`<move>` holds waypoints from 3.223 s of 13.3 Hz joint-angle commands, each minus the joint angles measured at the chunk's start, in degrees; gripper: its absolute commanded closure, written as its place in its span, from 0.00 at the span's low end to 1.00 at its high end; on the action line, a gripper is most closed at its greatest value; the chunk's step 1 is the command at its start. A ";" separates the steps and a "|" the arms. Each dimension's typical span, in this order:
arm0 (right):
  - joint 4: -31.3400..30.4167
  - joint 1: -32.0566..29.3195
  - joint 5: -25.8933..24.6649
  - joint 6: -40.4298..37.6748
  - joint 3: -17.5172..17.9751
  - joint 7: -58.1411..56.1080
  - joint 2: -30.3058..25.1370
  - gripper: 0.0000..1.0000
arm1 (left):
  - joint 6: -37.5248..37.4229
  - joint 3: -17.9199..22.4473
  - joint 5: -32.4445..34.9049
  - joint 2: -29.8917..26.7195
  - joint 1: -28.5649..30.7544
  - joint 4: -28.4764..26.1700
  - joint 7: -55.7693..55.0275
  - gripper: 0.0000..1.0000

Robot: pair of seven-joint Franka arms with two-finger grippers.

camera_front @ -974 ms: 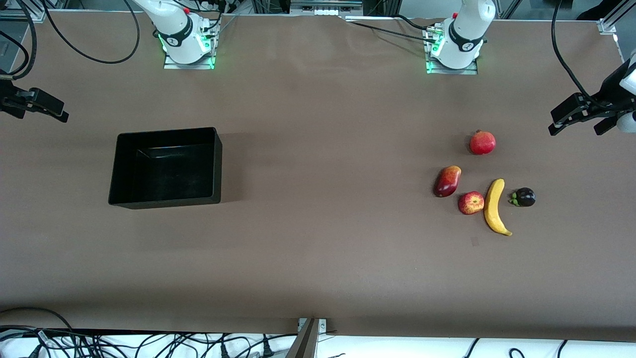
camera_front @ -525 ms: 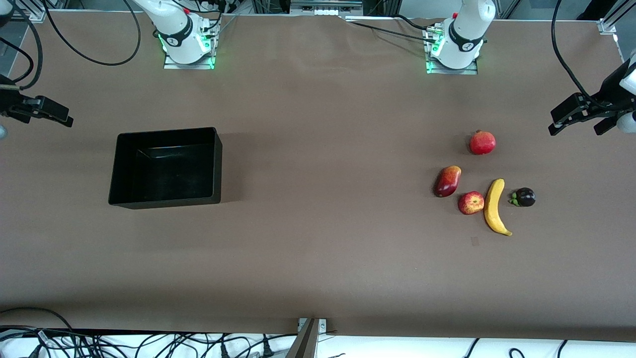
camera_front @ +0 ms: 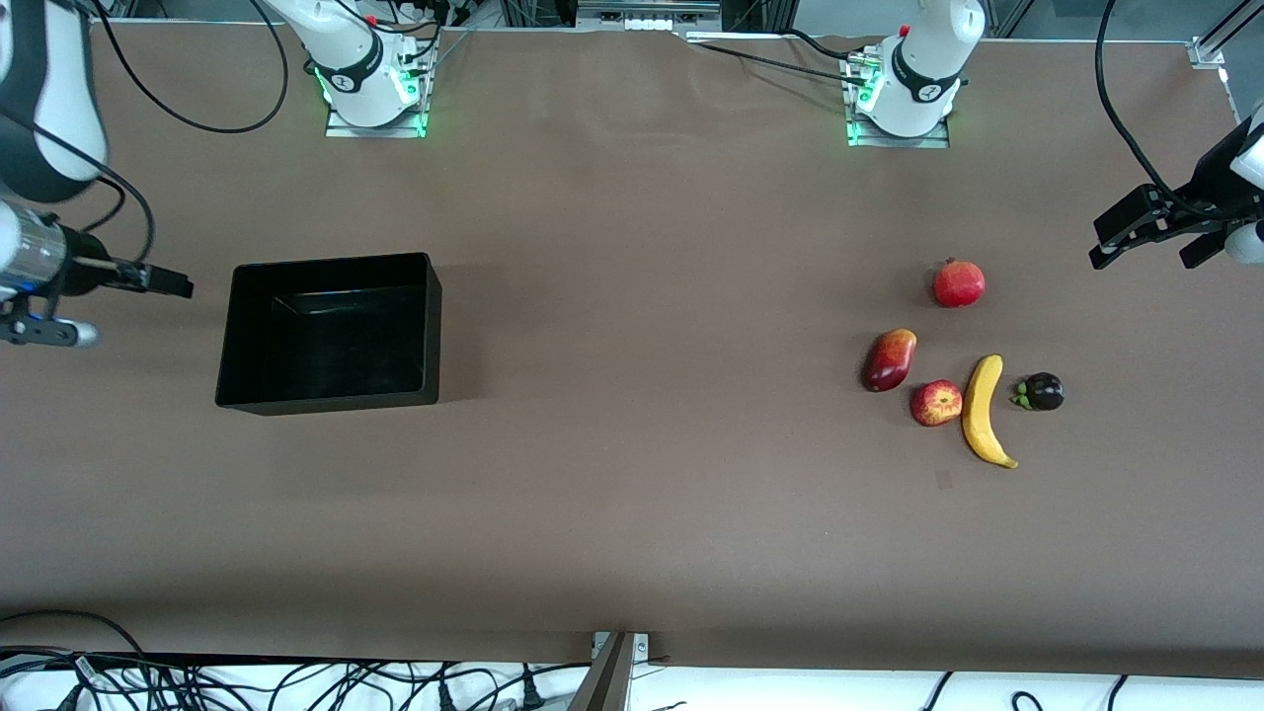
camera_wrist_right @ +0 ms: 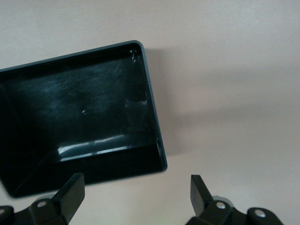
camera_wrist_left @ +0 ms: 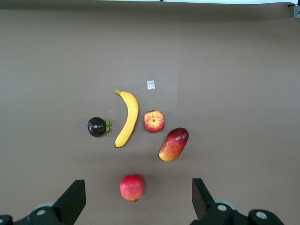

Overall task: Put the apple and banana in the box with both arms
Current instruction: 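Grip the black box rim with the right gripper and drag it toward the fruit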

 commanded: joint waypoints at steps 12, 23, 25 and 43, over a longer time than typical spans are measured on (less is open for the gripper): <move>-17.12 -0.54 0.40 29.60 -1.60 -5.20 9.54 0.00 | -0.53 0.20 -1.49 -0.16 -0.13 0.58 0.27 0.00; -17.56 -0.63 0.40 28.83 -1.60 -5.20 10.51 1.00 | -0.53 0.11 -1.49 -0.42 -0.13 0.67 0.27 0.00; -17.30 -0.63 0.40 28.83 -1.60 -5.20 10.42 1.00 | -0.53 0.11 -1.49 -0.42 -0.13 0.67 0.27 0.00; 19.59 29.76 11.02 0.96 -0.90 24.29 16.47 1.00 | -0.53 0.11 -1.49 -0.33 -0.13 0.49 0.27 0.00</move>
